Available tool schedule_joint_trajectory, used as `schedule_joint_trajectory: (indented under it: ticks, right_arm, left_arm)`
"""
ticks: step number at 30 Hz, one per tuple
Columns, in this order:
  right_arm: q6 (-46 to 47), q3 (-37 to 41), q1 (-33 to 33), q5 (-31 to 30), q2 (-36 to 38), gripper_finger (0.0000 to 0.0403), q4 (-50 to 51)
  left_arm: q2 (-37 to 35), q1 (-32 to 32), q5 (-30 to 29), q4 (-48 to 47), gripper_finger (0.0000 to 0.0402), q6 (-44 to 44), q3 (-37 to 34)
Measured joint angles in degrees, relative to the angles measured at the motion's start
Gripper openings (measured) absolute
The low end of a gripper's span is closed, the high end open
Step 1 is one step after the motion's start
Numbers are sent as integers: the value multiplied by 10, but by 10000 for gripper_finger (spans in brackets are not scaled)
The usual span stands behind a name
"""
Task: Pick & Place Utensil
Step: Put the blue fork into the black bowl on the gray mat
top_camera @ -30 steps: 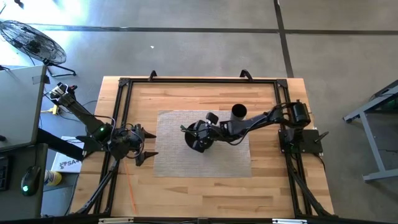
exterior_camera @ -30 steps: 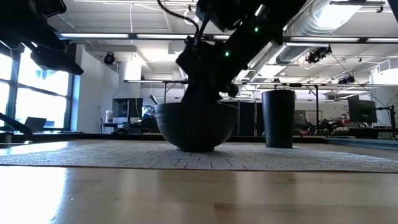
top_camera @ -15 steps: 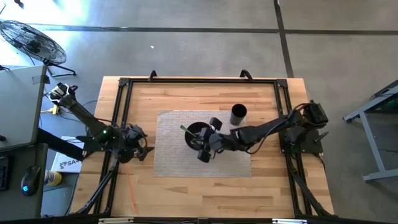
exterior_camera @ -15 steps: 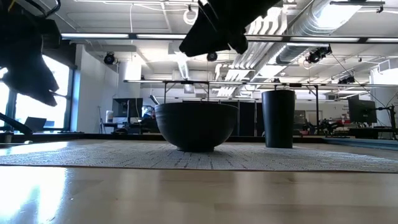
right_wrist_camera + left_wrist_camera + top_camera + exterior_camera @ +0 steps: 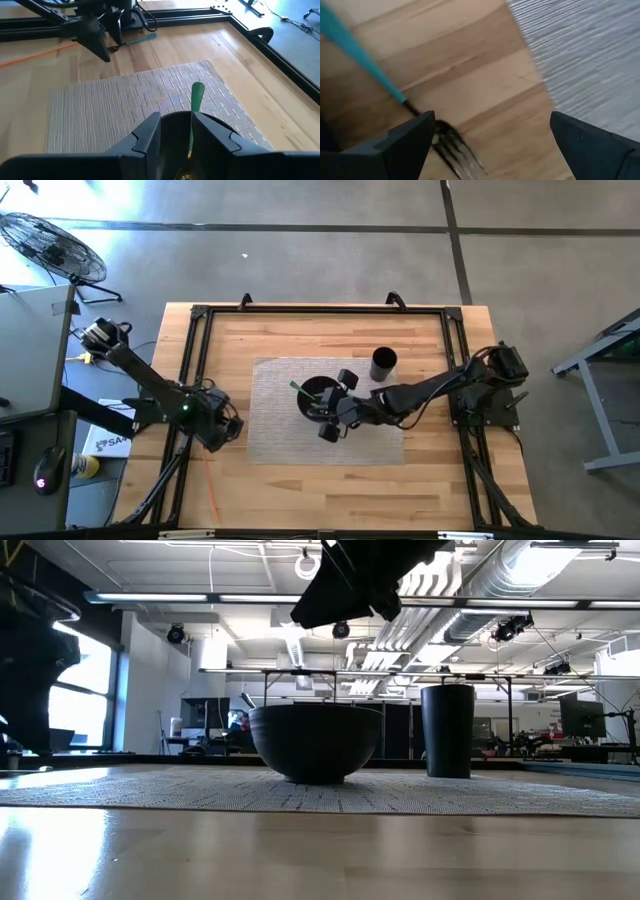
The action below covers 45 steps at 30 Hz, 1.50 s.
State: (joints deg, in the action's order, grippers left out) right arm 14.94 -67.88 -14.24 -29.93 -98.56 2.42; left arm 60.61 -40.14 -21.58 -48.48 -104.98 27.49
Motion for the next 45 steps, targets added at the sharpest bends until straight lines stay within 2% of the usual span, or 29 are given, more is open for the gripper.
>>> schedule_joint_trajectory:
  ticks: [17,22,31,34,39,45]
  right_arm:
    - [6,0,3,5,0,106,6]
    - [6,0,4,5,0,106,7]
    - [6,0,4,5,0,106,7]
    - [6,0,4,6,0,106,7]
    - [6,0,4,8,0,106,8]
    - [5,0,4,8,0,106,8]
  left_arm:
    - [62,0,0,-44,389,-149,-3]
    - [77,0,0,-38,389,-148,-3]
    - [78,0,-74,18,389,-90,-3]
    - [78,0,-79,13,389,-86,-3]
    - [78,1,-78,-36,389,-149,-3]
    - [86,0,-63,-41,386,-199,-3]
